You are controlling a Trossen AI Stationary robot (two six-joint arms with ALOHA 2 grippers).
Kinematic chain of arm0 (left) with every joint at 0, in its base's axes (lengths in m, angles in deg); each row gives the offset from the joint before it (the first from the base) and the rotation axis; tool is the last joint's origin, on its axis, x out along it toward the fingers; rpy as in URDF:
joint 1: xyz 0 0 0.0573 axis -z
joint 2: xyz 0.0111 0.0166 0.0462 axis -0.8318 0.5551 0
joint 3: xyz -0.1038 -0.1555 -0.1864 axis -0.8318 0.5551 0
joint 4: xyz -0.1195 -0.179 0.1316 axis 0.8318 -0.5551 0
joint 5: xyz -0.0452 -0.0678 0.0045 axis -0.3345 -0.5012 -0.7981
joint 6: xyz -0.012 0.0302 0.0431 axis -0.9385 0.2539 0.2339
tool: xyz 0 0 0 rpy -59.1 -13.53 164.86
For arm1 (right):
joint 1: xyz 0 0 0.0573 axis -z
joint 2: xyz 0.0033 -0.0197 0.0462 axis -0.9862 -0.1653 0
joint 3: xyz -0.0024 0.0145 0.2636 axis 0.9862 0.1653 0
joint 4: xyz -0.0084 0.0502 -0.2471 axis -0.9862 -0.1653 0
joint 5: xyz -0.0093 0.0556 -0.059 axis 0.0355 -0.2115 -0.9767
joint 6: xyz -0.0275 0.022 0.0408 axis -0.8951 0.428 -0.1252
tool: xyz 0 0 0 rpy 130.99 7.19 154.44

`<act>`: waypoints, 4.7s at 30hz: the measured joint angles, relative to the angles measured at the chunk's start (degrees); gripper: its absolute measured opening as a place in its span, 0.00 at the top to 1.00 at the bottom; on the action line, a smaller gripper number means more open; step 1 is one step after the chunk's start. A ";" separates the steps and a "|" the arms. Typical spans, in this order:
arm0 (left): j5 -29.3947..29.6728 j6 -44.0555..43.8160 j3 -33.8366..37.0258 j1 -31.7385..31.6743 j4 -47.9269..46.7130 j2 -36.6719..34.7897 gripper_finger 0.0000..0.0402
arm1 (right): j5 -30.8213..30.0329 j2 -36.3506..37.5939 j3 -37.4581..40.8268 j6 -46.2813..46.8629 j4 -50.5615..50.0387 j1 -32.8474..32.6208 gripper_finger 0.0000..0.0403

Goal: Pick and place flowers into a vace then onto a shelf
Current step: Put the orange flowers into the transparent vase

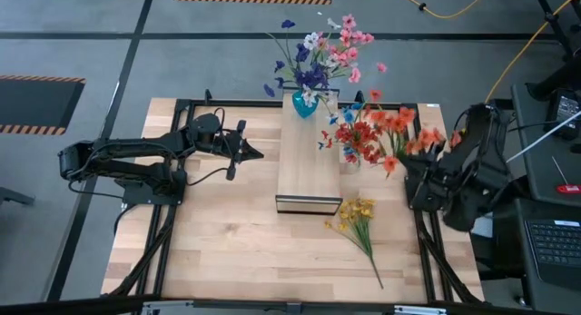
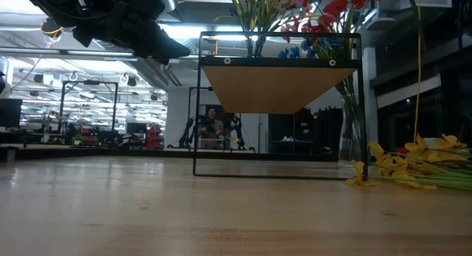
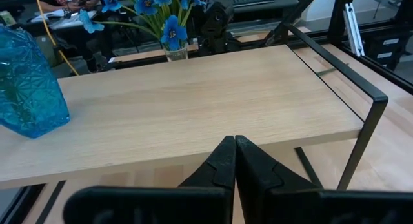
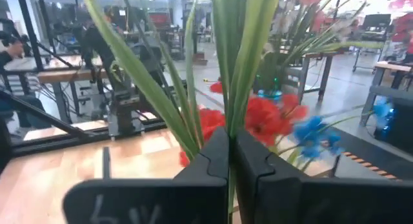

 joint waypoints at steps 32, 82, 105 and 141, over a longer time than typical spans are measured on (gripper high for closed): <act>0.02 -5.60 0.00 0.01 0.02 0.00 0.99 | 14.08 26.63 -4.08 -46.43 8.52 -10.21 1.00; 0.02 -8.79 0.00 0.02 1.73 0.00 0.99 | -0.47 12.06 -3.74 -50.71 28.07 6.14 1.00; 0.02 -8.77 0.00 0.02 3.71 -0.02 0.99 | -0.21 16.99 16.79 -29.56 23.71 6.36 1.00; -0.07 -8.88 0.00 0.02 5.54 -0.02 1.00 | 34.08 20.02 12.02 -128.80 99.87 12.17 1.00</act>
